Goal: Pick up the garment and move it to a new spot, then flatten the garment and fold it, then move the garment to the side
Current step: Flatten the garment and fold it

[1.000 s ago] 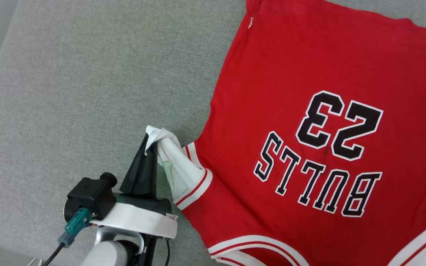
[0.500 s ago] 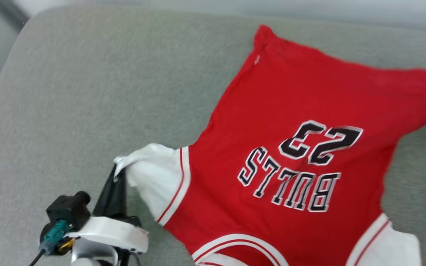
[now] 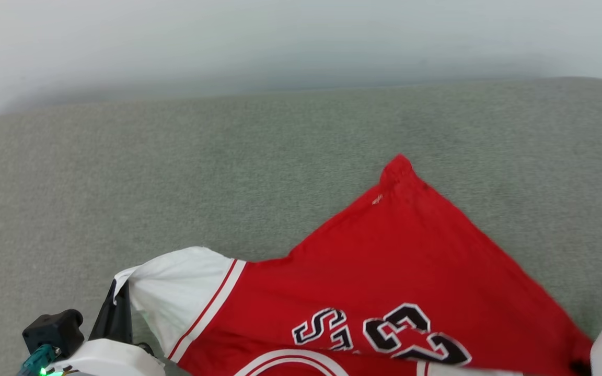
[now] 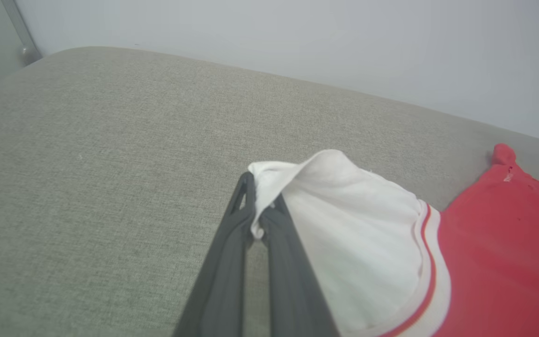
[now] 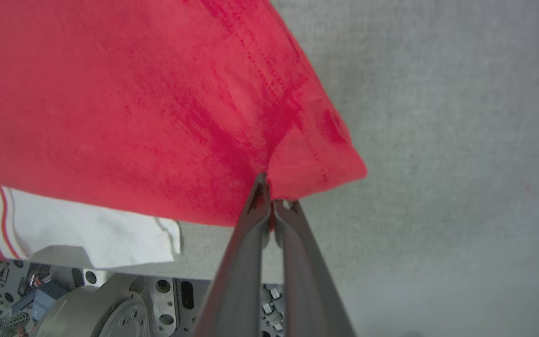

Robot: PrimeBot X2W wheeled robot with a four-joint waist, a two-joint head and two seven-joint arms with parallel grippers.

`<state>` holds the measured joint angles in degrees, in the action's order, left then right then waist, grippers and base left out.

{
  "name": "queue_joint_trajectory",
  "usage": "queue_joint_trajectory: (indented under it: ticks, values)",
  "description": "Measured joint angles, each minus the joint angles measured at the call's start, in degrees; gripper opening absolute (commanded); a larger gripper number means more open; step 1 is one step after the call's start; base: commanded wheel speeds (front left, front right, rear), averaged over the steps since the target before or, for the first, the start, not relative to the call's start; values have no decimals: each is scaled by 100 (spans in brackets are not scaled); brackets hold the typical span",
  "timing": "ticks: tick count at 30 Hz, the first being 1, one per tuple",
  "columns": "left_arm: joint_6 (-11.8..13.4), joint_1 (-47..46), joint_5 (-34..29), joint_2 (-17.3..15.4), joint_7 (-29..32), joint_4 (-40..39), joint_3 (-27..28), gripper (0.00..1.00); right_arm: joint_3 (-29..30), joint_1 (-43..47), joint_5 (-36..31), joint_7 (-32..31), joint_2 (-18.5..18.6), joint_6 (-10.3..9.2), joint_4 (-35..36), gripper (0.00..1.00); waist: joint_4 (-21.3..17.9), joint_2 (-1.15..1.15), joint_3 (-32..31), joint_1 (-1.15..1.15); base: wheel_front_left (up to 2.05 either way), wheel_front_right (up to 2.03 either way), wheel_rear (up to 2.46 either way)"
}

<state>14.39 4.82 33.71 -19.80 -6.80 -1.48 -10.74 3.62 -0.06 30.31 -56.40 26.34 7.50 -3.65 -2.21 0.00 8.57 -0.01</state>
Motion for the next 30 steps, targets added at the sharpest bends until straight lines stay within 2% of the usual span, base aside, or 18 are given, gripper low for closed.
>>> queue_joint_trajectory:
  ticks: [4, 5, 6, 7, 11, 13, 19, 22, 26, 30]
  values:
    - [25, 81, 38, -34, 53, -1, 13, 0, 81, 774, 99, -169, -323, 1, 242, 0, -189, 0, -155, 0, 0, 0, 0]
    - [31, 85, 41, -36, 58, -2, 11, 0, 116, 886, 127, -172, -401, 0, 276, 15, -220, 0, -176, -1, 0, 0, 0]
    - [33, 86, 41, -35, 65, -9, 3, 0, 130, 967, 135, -159, -463, 0, 321, 51, -248, 0, -191, -1, 0, 0, 0]
    - [41, 87, 41, -34, 87, -14, -10, 0, 160, 1004, 137, -116, -519, 1, 346, 100, -269, 0, -199, -1, 0, 0, 0]
    - [49, 80, 25, -25, 121, -76, -87, 0, 332, 922, 85, 459, -641, 0, 470, 100, -293, 0, -149, 0, 0, 0, 0]
    - [49, 49, -1, -24, 160, -116, -154, 0, 426, 768, 22, 960, -670, 0, 495, 100, -279, 0, -113, 0, 0, 0, 0]
    - [74, -259, -130, 7, 212, -311, -293, 0, 490, -55, -31, 2420, -708, 0, 300, 100, -187, 0, 113, 0, 0, 0, 0]
    - [45, -467, -192, 15, 236, -437, -380, 0, 369, -552, 27, 2931, -693, 0, 132, 100, -110, 0, 275, 1, 0, 0, 0]
    - [26, -728, -275, 41, 252, -579, -453, 0, 66, -1216, 250, 3142, -565, 0, -137, 100, 14, 0, 545, 1, 0, 0, 0]
    - [-27, -981, -331, 71, 248, -653, -556, 0, -372, -1946, 427, 2657, -298, 0, -435, 100, 153, 0, 840, 1, 0, 0, 0]
